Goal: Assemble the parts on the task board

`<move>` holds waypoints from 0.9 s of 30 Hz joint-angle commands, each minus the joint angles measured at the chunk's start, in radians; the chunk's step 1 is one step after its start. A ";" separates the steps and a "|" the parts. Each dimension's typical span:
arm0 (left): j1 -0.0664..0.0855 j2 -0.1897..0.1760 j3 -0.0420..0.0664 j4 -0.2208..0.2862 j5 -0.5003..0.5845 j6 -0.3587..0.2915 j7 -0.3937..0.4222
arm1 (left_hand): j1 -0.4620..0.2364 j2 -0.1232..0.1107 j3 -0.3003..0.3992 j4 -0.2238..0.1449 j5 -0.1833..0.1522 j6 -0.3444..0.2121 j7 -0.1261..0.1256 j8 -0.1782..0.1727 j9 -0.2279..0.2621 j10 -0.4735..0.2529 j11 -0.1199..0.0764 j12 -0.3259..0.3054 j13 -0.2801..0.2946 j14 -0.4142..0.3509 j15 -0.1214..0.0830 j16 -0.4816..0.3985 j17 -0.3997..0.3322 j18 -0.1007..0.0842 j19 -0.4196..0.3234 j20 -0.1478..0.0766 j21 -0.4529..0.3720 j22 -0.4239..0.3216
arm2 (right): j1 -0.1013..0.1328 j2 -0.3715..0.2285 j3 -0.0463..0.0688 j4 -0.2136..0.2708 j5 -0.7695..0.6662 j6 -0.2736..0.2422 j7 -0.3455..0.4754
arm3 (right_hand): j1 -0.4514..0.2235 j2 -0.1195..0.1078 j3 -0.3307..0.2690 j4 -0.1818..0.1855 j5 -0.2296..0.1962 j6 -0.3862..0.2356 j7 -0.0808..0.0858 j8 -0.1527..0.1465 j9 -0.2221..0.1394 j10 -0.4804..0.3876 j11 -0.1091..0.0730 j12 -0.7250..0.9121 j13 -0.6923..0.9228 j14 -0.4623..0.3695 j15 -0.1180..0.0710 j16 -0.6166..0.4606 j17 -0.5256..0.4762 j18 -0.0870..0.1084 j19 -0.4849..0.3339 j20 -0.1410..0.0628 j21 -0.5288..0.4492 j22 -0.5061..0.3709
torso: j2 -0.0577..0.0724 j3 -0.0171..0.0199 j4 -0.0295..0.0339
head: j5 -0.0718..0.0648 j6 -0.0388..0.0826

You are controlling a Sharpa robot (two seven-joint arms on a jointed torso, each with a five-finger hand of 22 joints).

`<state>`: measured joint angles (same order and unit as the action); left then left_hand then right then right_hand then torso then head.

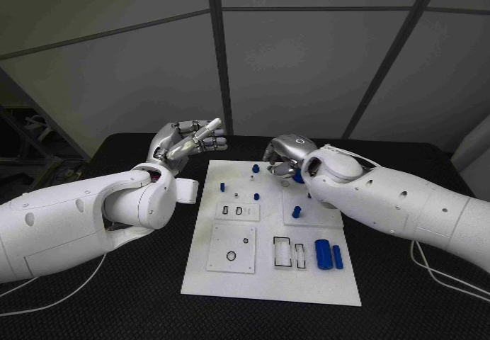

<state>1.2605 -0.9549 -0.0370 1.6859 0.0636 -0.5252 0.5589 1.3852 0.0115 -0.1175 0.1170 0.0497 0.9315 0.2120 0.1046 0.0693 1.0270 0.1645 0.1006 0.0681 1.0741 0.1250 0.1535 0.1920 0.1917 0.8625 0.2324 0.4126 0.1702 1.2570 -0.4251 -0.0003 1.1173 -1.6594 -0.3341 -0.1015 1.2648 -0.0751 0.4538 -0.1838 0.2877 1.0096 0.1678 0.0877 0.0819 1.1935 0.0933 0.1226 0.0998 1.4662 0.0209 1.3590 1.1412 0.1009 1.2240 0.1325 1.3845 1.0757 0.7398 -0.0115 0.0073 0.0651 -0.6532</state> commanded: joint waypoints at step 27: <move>0.002 0.006 0.001 -0.047 -0.004 0.041 -0.002 | 0.002 0.031 -0.022 -0.022 0.001 0.056 -0.014 0.008 0.000 0.087 -0.017 0.019 0.009 0.034 -0.015 -0.011 0.017 -0.008 0.011 -0.009 0.008 0.000 | 0.004 -0.204 0.002 0.058 0.310 0.176 -0.034 | 0.007 -0.023 -0.258 0.134 -0.012 -0.116 -0.001 -0.021 -0.012 0.261 -0.013 1.311 1.302 0.091 -0.012 0.188 0.364 -0.041 0.147 -0.014 0.068 0.188 | -0.019 0.0064 -0.0231 | -0.010 0.020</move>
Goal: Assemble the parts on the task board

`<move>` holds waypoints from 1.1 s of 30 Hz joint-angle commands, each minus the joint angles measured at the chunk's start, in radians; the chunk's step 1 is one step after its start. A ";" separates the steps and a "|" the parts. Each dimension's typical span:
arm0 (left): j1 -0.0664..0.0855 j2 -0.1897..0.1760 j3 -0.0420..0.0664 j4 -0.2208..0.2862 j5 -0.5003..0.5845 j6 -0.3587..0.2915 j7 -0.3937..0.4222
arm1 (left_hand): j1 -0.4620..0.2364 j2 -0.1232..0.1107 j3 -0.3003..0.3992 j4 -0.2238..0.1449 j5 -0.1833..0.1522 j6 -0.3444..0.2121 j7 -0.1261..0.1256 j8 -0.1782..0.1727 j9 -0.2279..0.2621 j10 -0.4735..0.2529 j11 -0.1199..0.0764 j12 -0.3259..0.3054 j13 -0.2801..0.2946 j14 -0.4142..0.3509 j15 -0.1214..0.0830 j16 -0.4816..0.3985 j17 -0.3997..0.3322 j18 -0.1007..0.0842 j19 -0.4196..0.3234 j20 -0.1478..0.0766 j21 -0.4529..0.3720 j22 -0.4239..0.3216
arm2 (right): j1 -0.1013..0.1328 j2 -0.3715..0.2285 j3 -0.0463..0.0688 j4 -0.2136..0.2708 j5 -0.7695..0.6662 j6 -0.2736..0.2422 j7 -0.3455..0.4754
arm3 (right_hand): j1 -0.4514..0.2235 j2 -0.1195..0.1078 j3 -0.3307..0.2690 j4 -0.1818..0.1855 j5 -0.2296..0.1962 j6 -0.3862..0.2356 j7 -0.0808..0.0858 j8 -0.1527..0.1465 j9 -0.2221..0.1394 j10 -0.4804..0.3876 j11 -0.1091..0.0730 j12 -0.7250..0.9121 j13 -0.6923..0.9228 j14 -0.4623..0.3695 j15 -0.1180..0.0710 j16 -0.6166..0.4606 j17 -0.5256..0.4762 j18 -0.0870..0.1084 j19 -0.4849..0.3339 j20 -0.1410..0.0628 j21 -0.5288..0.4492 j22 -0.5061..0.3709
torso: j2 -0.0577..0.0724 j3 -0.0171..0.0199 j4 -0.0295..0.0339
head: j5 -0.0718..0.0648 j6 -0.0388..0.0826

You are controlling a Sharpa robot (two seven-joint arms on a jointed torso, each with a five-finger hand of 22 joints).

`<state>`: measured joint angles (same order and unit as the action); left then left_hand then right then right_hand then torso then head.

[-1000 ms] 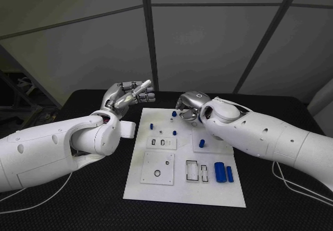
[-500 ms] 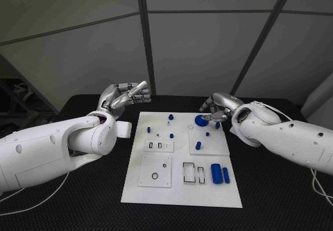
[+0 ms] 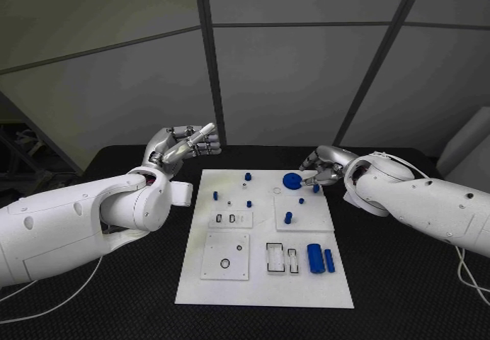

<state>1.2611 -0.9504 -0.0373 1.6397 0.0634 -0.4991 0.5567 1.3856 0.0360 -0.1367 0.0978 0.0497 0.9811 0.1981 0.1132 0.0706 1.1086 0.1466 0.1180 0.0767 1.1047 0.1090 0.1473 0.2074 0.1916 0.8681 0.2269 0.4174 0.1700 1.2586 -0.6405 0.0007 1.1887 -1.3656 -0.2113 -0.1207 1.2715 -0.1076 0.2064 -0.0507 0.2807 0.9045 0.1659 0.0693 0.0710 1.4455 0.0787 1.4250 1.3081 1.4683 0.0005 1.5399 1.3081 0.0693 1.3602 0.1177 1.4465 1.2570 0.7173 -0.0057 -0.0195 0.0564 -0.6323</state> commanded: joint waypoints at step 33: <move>0.001 0.013 0.001 -0.009 -0.004 0.017 -0.012 | 0.002 0.009 -0.010 -0.008 0.001 0.000 0.006 -0.011 -0.004 -0.006 0.006 -0.013 -0.003 0.000 0.004 -0.011 0.004 -0.010 0.003 -0.002 0.003 -0.002 | 0.002 0.118 0.001 -0.138 0.014 0.095 -0.051 | 0.001 0.025 -0.034 0.025 0.004 -0.032 0.004 0.001 0.001 0.021 0.006 0.031 0.120 0.097 0.013 0.021 0.234 -0.016 0.036 0.006 0.022 0.047 | 0.004 0.0033 0.0031 | 0.000 -0.015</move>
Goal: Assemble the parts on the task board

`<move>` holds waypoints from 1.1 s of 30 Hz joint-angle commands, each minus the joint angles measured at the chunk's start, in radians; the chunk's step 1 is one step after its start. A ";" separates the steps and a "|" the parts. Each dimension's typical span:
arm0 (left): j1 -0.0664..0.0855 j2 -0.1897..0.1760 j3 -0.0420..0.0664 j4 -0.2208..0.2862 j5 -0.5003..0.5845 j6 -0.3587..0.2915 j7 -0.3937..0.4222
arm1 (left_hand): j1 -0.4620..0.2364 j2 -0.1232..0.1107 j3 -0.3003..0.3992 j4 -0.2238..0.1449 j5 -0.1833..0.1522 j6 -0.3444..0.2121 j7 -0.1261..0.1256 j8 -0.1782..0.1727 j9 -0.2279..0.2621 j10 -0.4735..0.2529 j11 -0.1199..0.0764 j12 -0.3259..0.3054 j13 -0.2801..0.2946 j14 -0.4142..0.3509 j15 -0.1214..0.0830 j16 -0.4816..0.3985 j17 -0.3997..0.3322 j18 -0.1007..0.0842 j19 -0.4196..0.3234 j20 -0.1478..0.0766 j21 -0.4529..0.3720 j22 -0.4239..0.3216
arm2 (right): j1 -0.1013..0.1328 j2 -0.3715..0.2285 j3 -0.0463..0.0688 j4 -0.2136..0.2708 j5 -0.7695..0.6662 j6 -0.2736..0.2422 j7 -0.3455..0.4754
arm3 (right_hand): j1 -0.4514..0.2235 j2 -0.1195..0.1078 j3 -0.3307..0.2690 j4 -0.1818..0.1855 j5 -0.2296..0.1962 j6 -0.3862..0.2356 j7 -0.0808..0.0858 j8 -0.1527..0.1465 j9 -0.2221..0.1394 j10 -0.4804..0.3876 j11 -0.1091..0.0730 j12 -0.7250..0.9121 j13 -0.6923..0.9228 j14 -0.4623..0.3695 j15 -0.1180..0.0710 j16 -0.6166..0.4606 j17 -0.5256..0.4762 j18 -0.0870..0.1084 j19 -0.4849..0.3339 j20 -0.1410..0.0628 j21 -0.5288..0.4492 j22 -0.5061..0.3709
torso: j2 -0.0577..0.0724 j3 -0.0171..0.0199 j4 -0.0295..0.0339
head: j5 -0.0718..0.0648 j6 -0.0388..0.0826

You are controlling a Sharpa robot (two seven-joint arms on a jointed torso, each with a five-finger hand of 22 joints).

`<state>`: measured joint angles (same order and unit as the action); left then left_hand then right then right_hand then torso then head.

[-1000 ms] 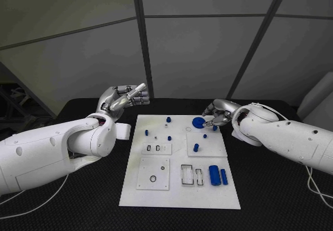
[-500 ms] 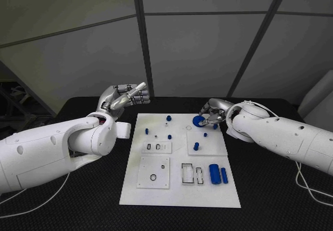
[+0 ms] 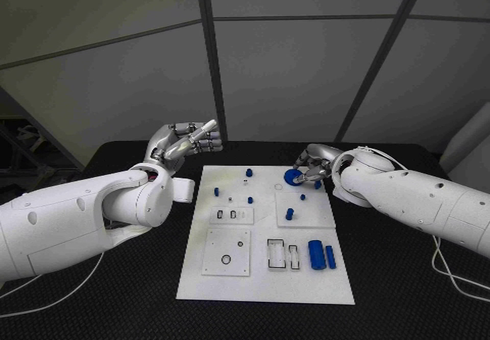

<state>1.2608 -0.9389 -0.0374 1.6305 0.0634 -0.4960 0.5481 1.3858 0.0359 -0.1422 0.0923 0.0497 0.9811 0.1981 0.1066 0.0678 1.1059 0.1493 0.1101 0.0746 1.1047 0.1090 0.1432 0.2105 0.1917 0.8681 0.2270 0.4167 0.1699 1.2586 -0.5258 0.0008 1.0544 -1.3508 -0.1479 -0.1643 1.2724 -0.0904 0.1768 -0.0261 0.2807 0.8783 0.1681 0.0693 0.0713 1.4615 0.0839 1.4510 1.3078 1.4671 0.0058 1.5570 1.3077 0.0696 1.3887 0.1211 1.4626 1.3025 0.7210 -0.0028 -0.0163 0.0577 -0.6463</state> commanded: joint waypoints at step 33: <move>0.001 0.003 0.001 0.000 -0.004 0.014 -0.013 | 0.002 0.014 -0.005 -0.003 0.001 -0.002 0.008 -0.008 -0.002 -0.007 0.005 -0.010 -0.003 0.000 0.005 -0.008 0.003 -0.010 0.002 -0.002 0.003 -0.002 | 0.001 -0.003 0.000 0.040 -0.122 -0.138 0.027 | 0.079 0.071 0.069 -0.028 0.010 0.140 -0.016 0.077 0.031 0.041 -0.015 0.048 0.174 0.103 -0.004 0.013 0.260 -0.025 0.034 -0.006 0.025 0.048 | 0.000 0.0009 -0.0002 | -0.003 -0.005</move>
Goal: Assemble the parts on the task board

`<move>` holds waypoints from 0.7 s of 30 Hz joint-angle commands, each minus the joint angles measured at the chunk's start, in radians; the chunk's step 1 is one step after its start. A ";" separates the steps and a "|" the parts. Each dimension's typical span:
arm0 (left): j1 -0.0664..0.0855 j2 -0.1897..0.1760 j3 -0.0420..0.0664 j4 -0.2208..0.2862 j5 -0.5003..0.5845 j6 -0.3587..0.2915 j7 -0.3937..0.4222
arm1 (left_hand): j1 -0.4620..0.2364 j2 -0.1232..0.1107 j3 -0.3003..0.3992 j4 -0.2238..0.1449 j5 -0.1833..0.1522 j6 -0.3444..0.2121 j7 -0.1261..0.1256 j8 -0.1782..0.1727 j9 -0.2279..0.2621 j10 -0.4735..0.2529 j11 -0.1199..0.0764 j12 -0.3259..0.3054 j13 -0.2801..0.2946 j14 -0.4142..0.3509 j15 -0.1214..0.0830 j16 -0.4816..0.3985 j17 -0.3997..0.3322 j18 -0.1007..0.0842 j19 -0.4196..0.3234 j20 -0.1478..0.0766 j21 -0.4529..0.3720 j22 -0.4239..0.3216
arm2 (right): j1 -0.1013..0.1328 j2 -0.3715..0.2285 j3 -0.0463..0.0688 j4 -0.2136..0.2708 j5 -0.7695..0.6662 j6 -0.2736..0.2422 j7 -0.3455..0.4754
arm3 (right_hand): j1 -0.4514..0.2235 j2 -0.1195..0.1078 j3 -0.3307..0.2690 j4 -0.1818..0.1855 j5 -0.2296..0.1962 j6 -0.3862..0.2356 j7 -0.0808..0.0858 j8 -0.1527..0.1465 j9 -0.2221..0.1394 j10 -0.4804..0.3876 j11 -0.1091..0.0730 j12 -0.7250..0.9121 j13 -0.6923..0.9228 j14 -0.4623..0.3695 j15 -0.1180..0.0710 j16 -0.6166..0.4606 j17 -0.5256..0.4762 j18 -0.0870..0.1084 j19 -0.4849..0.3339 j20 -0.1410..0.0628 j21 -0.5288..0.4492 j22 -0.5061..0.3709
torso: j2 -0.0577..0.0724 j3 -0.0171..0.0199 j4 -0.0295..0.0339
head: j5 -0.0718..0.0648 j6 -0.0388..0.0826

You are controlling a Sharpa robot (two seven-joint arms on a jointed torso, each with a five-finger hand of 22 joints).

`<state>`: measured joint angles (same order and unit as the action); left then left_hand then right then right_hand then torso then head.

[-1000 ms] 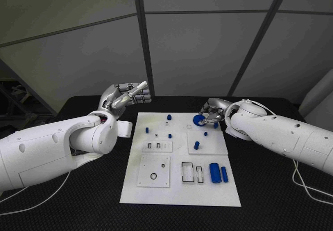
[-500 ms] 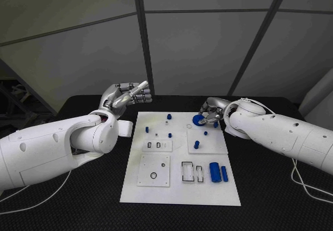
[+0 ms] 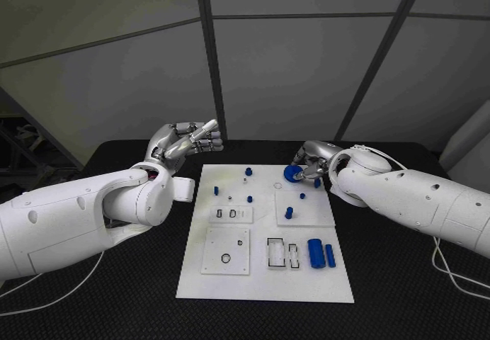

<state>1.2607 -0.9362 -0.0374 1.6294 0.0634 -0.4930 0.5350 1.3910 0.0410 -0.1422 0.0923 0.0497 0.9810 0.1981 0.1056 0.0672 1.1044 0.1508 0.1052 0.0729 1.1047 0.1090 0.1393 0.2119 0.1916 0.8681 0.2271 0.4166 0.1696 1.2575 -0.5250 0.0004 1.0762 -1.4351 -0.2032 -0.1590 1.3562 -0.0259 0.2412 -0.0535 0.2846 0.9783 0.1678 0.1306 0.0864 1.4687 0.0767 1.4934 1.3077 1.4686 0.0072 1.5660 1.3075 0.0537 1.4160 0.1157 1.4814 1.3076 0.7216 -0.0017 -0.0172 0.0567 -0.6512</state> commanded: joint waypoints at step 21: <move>0.001 0.009 0.001 -0.003 -0.004 0.014 -0.005 | -0.003 0.010 -0.005 -0.004 0.001 -0.002 0.009 -0.007 -0.001 -0.007 0.004 -0.006 -0.001 0.000 0.005 -0.004 0.002 -0.010 0.002 -0.002 0.003 -0.001 | 0.000 0.091 0.000 0.129 -0.227 -0.152 -0.012 | -0.011 -0.008 0.008 -0.003 0.010 0.038 -0.016 0.009 0.014 0.034 -0.009 0.005 0.173 0.102 -0.007 0.005 0.263 -0.011 0.014 -0.003 0.010 0.053 | 0.002 -0.0010 0.0045 | 0.000 0.010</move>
<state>1.2605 -0.9285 -0.0374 1.6259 0.0634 -0.4914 0.5290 1.3910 0.0410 -0.1450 0.0895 0.0497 0.9772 0.2020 0.1015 0.0673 1.1008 0.1544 0.1053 0.0730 1.1047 0.1090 0.1393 0.2125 0.1917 0.8681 0.2271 0.4166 0.1697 1.2571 -0.4355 0.0002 1.2090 -1.6103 -0.3264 -0.1601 1.3528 -0.0345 0.2439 -0.0565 0.2905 0.9784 0.1680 0.1306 0.0862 1.4649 0.0730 1.4975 1.3076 1.4687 0.0072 1.5659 1.3073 0.0540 1.4244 0.1142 1.4856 1.3075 0.7227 -0.0022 -0.0141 0.0551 -0.6417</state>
